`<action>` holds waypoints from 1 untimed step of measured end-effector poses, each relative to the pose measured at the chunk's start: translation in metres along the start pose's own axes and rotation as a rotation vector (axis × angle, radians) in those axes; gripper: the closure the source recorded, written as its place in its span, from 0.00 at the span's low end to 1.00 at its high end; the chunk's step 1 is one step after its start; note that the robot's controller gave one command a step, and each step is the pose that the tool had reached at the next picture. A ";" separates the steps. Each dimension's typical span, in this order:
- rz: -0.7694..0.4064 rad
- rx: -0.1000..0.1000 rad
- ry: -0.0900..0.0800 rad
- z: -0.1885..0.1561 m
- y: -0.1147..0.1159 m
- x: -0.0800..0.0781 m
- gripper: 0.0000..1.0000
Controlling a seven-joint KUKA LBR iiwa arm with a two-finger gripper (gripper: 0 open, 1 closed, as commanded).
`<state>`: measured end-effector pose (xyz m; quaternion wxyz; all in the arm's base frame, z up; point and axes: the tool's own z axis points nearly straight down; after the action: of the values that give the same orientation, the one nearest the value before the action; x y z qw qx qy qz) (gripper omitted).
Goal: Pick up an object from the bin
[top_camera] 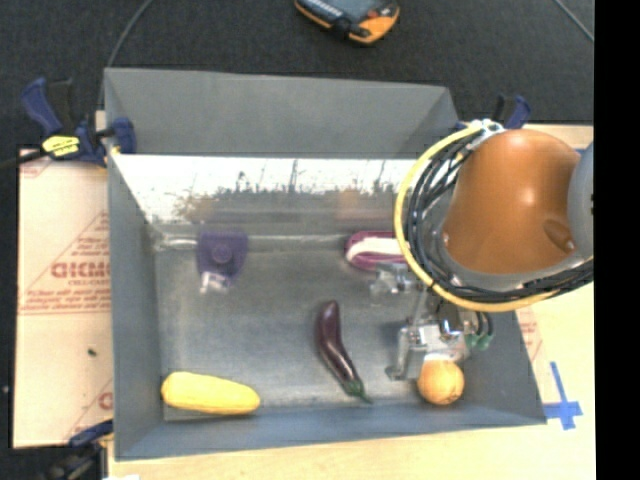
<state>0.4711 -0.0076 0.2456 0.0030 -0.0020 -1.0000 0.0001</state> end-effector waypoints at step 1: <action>0.000 0.000 -0.009 -0.004 0.000 -0.002 0.00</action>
Offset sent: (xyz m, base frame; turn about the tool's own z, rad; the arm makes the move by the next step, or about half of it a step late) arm 0.0328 0.0429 -0.1756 0.4203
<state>0.4727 -0.0078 0.2498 -0.0016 -0.0019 -1.0000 0.0002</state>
